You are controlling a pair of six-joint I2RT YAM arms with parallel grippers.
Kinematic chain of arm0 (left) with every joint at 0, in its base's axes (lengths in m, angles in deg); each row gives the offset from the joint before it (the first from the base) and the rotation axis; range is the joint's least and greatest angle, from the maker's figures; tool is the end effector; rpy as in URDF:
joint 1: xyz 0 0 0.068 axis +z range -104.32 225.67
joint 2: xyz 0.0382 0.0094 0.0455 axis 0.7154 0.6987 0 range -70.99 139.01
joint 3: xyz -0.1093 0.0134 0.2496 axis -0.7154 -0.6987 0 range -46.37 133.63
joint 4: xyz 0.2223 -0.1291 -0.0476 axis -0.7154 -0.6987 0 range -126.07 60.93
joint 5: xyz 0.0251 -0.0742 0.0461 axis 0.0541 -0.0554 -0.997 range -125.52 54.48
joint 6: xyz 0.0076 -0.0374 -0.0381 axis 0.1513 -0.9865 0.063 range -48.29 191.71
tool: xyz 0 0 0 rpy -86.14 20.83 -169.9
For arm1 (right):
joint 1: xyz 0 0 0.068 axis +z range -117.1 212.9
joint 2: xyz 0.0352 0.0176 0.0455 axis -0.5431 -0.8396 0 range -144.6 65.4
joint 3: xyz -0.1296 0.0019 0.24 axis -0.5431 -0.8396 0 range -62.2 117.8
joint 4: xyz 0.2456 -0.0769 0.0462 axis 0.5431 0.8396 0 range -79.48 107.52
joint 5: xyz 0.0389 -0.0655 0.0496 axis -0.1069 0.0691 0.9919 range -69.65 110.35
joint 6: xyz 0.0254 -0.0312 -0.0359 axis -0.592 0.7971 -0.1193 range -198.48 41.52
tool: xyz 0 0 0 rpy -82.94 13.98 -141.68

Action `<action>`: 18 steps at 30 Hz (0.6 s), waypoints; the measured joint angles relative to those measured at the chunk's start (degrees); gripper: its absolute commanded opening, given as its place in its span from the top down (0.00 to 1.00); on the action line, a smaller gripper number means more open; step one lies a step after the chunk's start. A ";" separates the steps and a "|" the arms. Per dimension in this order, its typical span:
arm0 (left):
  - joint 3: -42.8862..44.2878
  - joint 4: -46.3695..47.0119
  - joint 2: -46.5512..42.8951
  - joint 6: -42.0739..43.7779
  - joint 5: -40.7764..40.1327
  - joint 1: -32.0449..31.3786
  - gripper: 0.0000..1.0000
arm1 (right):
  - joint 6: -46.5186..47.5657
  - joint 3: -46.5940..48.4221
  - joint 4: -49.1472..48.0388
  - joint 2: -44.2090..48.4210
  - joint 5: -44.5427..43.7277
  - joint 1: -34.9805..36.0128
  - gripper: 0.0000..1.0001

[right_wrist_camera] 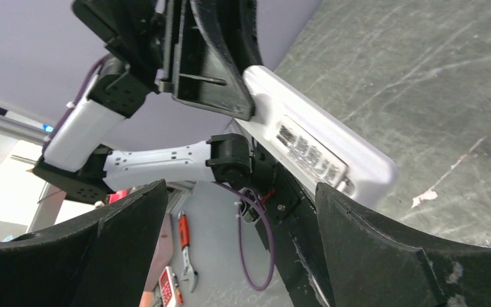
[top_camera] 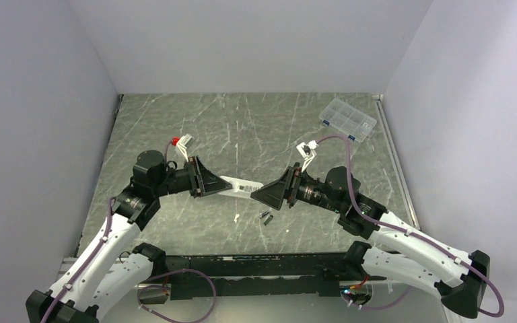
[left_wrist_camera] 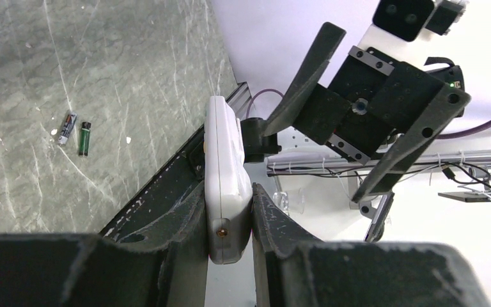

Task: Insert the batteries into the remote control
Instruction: Remove the battery cover from the remote control.

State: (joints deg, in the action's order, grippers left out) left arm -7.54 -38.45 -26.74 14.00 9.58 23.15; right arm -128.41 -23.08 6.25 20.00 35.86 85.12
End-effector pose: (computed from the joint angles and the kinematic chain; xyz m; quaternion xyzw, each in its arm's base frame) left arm 0.1532 -0.0909 0.3089 0.0018 0.7683 -0.5954 0.2351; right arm 0.1107 0.1584 0.3305 -0.1079 0.7108 0.5964 0.3568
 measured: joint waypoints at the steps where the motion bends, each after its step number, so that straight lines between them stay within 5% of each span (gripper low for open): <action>1: 0.17 -0.09 0.00 0.04 0.00 0.00 1.00 | 0.11 0.00 0.79 0.00 -0.31 0.00 0.13; 18: 0.66 -0.33 0.00 0.04 0.04 0.00 1.00 | 0.22 0.00 2.27 -0.68 -1.57 0.00 0.13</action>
State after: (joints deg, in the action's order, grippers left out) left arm -6.88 -38.78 -26.74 14.04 9.62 23.15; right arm -128.19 -23.08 8.52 19.32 34.28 85.12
